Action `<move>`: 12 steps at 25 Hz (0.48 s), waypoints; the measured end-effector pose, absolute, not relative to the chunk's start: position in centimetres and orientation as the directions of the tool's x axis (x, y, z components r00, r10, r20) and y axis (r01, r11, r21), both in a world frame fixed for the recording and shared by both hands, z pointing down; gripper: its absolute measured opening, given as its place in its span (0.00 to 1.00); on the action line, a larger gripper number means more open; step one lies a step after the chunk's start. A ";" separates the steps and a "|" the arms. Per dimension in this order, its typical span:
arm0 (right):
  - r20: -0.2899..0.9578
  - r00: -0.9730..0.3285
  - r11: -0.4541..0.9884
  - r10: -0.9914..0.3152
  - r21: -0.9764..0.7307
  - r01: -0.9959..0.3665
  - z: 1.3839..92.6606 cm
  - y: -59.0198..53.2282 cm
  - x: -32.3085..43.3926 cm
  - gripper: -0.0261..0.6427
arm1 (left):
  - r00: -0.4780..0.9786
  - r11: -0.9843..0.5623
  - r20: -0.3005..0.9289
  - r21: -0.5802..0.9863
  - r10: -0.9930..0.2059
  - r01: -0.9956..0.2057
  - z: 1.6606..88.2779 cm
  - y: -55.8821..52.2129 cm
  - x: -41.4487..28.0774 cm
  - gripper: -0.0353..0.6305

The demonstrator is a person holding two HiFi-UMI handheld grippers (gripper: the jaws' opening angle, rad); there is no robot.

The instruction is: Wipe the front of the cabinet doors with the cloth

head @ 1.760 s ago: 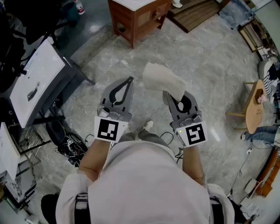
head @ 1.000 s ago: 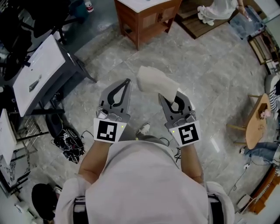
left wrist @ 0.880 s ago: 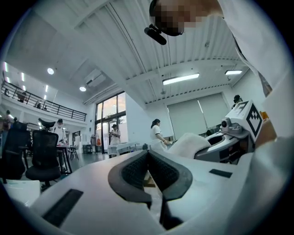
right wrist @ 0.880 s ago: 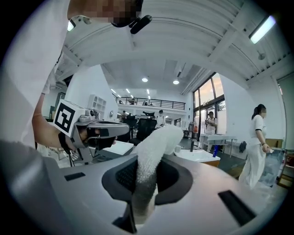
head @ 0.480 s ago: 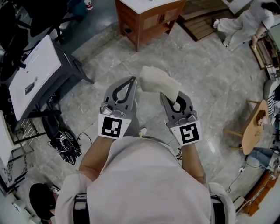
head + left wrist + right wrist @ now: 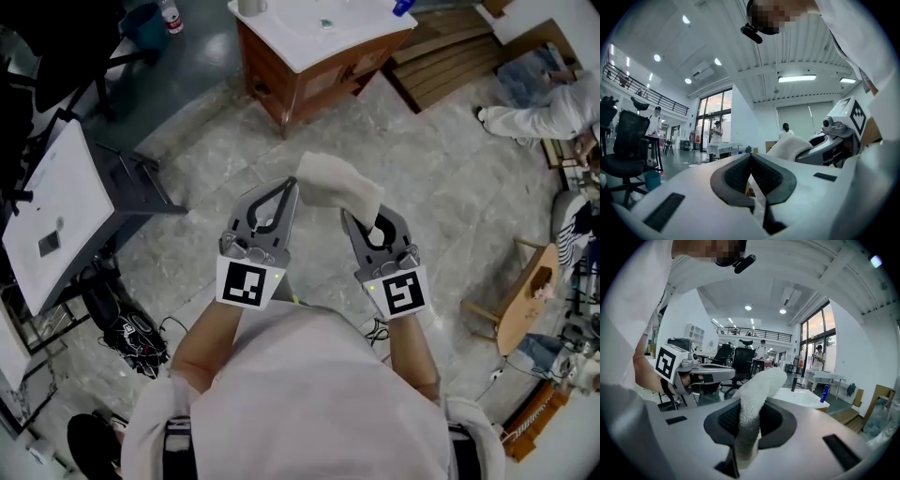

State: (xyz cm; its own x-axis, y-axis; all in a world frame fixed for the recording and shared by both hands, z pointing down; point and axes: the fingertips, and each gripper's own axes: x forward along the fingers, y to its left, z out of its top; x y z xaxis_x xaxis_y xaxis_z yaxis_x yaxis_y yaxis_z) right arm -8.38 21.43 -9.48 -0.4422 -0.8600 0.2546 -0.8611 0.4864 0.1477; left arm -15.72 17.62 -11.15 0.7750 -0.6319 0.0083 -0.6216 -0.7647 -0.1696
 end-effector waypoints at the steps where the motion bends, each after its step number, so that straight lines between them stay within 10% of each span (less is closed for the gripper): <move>1: 0.259 -0.437 0.483 -0.861 0.149 -0.863 -9.4 19.4 -8.2 0.14 | 0.772 -0.765 0.004 -0.142 -0.635 -0.629 -11.1 15.5 -15.6 0.08; 12: 0.310 -0.401 0.462 -0.862 0.154 -0.874 -8.1 5.8 -4.8 0.14 | 0.782 -0.779 0.033 -0.118 -0.623 -0.616 -9.3 2.3 -12.2 0.08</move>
